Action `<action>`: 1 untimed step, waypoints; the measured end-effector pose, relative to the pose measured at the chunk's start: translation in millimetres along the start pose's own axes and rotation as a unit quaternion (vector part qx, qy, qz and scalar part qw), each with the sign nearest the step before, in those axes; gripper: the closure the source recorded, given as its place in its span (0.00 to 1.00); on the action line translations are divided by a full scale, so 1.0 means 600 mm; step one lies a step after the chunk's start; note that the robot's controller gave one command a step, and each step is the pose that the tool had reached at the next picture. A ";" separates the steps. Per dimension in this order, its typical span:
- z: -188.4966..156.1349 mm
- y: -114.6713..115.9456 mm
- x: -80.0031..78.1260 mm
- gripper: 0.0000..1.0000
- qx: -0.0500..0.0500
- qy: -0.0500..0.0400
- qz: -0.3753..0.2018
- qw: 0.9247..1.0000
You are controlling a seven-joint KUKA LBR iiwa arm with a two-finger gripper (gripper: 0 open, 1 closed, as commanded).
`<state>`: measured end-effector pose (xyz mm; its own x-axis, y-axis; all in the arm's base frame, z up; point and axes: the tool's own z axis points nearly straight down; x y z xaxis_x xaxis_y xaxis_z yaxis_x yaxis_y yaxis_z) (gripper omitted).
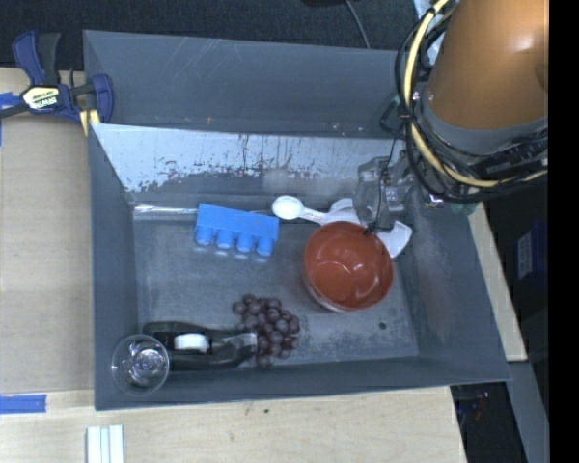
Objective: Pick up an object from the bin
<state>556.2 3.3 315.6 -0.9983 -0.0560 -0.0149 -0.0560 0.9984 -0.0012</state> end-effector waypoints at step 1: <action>0.116 0.073 0.007 1.00 -0.001 0.003 0.005 1.000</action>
Offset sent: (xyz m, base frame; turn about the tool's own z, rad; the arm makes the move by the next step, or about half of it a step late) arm 0.0087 0.0275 -0.0739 0.0453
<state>550.4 46.5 246.2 -0.9989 -0.0455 -0.0098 -0.0455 0.9990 0.0011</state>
